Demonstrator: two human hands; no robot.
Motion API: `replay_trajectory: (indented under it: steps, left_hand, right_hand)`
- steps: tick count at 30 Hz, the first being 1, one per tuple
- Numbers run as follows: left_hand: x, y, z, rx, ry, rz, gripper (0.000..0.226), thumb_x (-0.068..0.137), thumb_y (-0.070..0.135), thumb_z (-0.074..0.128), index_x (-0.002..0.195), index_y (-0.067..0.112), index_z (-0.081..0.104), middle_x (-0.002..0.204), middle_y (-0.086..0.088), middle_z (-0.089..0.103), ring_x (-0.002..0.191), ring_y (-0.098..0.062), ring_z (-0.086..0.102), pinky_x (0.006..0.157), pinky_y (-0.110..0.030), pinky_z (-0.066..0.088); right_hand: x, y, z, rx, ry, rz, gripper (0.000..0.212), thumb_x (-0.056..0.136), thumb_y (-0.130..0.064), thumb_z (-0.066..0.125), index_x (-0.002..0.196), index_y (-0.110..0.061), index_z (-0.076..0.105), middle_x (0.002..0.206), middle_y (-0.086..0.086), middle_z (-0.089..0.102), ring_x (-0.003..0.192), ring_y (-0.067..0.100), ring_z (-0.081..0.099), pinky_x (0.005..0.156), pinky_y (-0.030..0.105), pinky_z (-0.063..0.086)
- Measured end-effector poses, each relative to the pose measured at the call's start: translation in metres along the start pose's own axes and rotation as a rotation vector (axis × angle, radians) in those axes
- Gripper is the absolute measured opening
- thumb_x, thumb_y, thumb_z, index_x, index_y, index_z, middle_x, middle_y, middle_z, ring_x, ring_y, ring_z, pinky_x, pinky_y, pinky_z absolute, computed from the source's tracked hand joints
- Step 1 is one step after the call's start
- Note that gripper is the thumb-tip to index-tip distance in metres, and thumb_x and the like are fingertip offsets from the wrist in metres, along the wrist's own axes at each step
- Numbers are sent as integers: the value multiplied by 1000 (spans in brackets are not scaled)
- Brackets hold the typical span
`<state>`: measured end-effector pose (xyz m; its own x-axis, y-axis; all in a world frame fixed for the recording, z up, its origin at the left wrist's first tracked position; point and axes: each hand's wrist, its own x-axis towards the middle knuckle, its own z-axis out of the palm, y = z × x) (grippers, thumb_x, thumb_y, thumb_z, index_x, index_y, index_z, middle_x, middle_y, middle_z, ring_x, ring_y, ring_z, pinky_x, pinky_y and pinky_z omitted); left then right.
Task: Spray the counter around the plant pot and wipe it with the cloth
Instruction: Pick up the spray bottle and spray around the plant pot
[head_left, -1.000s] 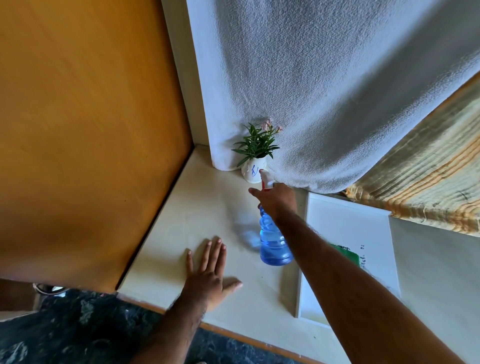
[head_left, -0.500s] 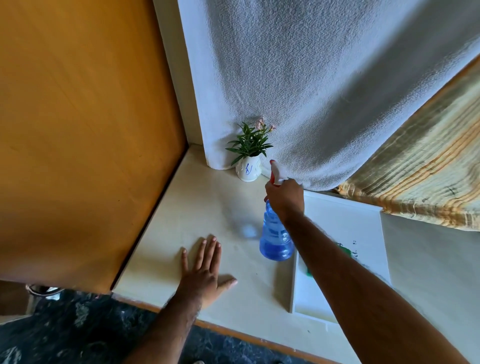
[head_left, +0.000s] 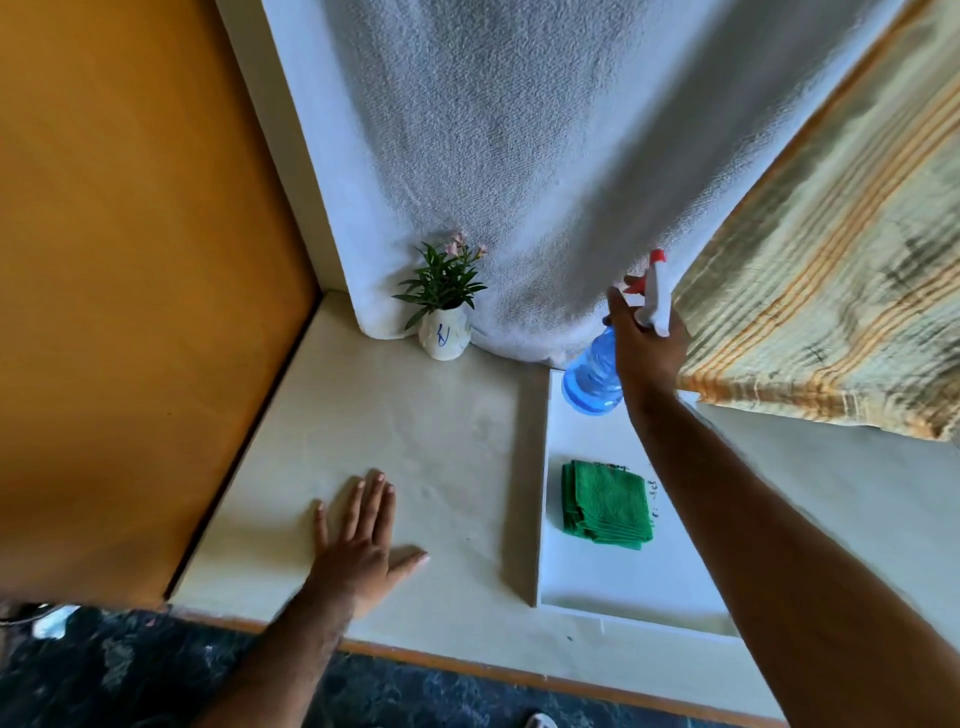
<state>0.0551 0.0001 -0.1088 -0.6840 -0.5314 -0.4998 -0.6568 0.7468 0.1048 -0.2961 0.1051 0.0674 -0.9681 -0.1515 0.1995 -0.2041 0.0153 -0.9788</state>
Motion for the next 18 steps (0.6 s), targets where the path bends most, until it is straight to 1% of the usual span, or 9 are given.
replay_trajectory:
  steps: [2, 3, 5, 7, 9, 11, 14, 16, 18]
  left_hand:
    - [0, 1, -1, 3, -6, 2, 112, 64, 94, -10, 141, 17, -40, 153, -2, -48, 141, -23, -42, 113, -64, -22]
    - [0, 1, -2, 3, -11, 3, 113, 64, 94, -12, 141, 17, -40, 153, -2, -48, 142, -22, -42, 113, -64, -23]
    - [0, 2, -3, 7, -19, 2, 113, 63, 94, -13, 141, 18, -40, 153, -2, -47, 143, -22, -40, 113, -65, -23]
    - [0, 2, -3, 12, -21, 1, 111, 65, 93, -11, 141, 18, -40, 153, -2, -47, 143, -22, -40, 114, -65, -22]
    - [-1, 2, -3, 10, -24, 1, 109, 68, 93, -7, 141, 19, -41, 153, -1, -48, 142, -22, -41, 114, -65, -21]
    - [-2, 2, -4, 3, -21, 3, 109, 68, 93, -6, 141, 20, -41, 153, -1, -47, 142, -22, -40, 114, -65, -21]
    - [-3, 3, -6, 6, -26, 2, 111, 67, 93, -7, 144, 18, -38, 153, -2, -47, 143, -21, -39, 115, -65, -21]
    - [-4, 4, -7, 5, -38, 0, 112, 66, 93, -8, 144, 18, -39, 153, -2, -48, 143, -21, -39, 115, -65, -20]
    - [-5, 4, -7, 7, -49, 1, 111, 67, 92, -9, 142, 18, -41, 151, -2, -50, 142, -22, -41, 115, -66, -20]
  right_hand:
    - [3, 14, -10, -21, 3, -26, 20, 82, -24, 81, 100, -19, 74, 82, -12, 76, 72, 16, 73, 68, 20, 55]
    - [4, 22, -14, -39, -3, -30, 21, 82, -28, 81, 100, -22, 74, 88, -14, 76, 78, 17, 74, 73, 24, 57]
    - [5, 35, -21, -85, -8, -19, 23, 80, -37, 81, 100, -28, 73, 97, -13, 77, 85, 19, 75, 84, 36, 59]
    - [5, 47, -26, -105, -15, -4, 24, 79, -42, 81, 99, -34, 72, 99, -17, 75, 85, 21, 75, 87, 47, 59]
    - [4, 58, -28, -103, -30, -2, 23, 78, -44, 82, 98, -41, 71, 98, -19, 75, 86, 20, 74, 87, 52, 58]
    - [2, 66, -30, -100, -41, -16, 23, 78, -45, 82, 98, -45, 71, 95, -21, 74, 84, 11, 72, 85, 51, 59]
    - [0, 68, -29, -161, -62, -61, 23, 80, -49, 79, 101, -43, 70, 92, -28, 72, 80, 1, 68, 83, 39, 59]
    - [0, 67, -28, -186, -68, -63, 24, 77, -52, 79, 94, -38, 69, 88, -30, 71, 77, -1, 67, 79, 35, 57]
    - [1, 67, -28, -188, -82, -34, 23, 72, -51, 82, 83, -37, 67, 80, -25, 69, 74, 1, 65, 78, 36, 56]
